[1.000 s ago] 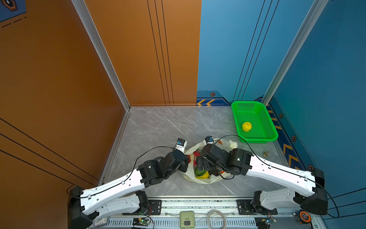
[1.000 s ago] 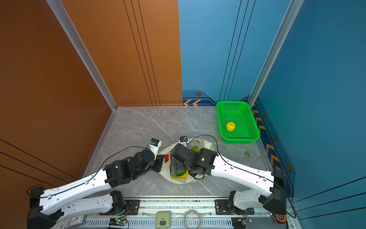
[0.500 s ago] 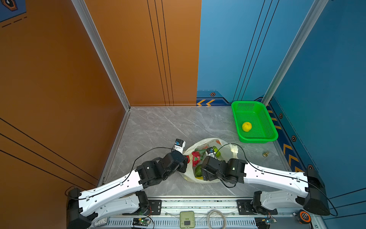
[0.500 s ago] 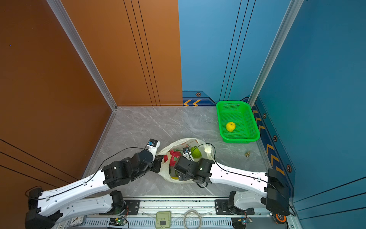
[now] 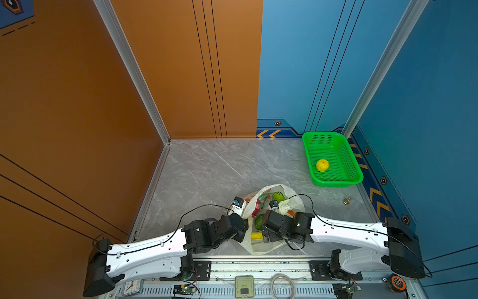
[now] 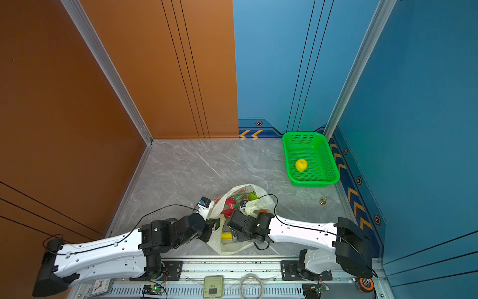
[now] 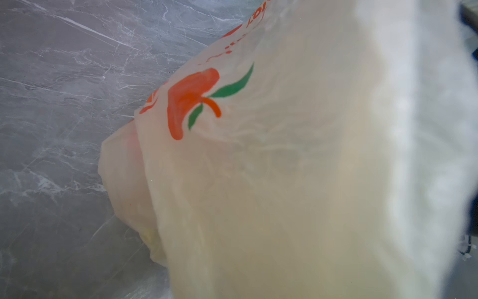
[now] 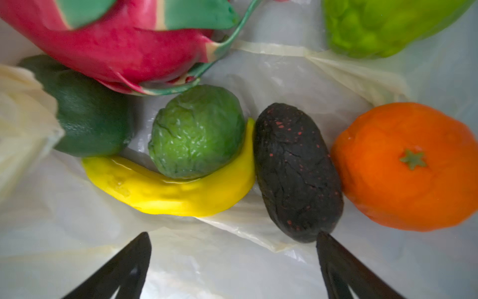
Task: Untie the knot of the plastic bag and take out the fruit
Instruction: 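Lower the right gripper into the bag and grasp the dark green lime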
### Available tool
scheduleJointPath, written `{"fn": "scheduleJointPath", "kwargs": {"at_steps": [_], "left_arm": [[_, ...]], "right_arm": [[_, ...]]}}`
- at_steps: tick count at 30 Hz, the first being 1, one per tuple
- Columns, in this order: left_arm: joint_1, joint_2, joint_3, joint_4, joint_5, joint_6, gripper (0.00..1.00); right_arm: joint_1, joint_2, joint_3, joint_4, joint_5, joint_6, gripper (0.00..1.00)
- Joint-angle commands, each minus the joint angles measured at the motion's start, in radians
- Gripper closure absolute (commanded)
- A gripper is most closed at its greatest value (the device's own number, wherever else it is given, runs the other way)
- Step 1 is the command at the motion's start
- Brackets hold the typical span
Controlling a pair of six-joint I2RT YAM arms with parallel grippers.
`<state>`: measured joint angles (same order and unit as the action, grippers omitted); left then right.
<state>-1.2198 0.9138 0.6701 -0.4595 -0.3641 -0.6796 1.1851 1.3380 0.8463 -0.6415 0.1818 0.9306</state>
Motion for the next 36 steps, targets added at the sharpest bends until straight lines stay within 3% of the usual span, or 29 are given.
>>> {"fn": "scheduleJointPath", "kwargs": {"at_steps": [1, 13, 19, 25, 29, 36], "left_arm": [[-0.010, -0.022, -0.006, 0.007, -0.039, -0.017, 1.00], [-0.010, -0.025, 0.000, 0.007, -0.053, 0.000, 1.00], [-0.006, -0.025, 0.002, 0.007, -0.070, 0.002, 1.00], [-0.004, -0.021, 0.002, 0.010, -0.070, 0.005, 1.00], [0.004, -0.016, 0.006, 0.011, -0.068, 0.010, 1.00], [0.011, -0.003, 0.010, 0.019, -0.072, 0.012, 1.00]], "right_arm": [[-0.019, 0.030, 0.047, 0.045, -0.014, 0.087, 0.00], [-0.053, 0.200, 0.128, 0.128, -0.040, 0.170, 0.00], [-0.077, 0.263, 0.102, 0.176, -0.033, 0.201, 0.05], [-0.099, 0.312, 0.113, 0.204, -0.053, 0.180, 0.18], [-0.107, 0.297, 0.099, 0.209, -0.063, 0.175, 0.38], [-0.099, 0.199, 0.086, 0.151, -0.068, 0.170, 0.50]]}}
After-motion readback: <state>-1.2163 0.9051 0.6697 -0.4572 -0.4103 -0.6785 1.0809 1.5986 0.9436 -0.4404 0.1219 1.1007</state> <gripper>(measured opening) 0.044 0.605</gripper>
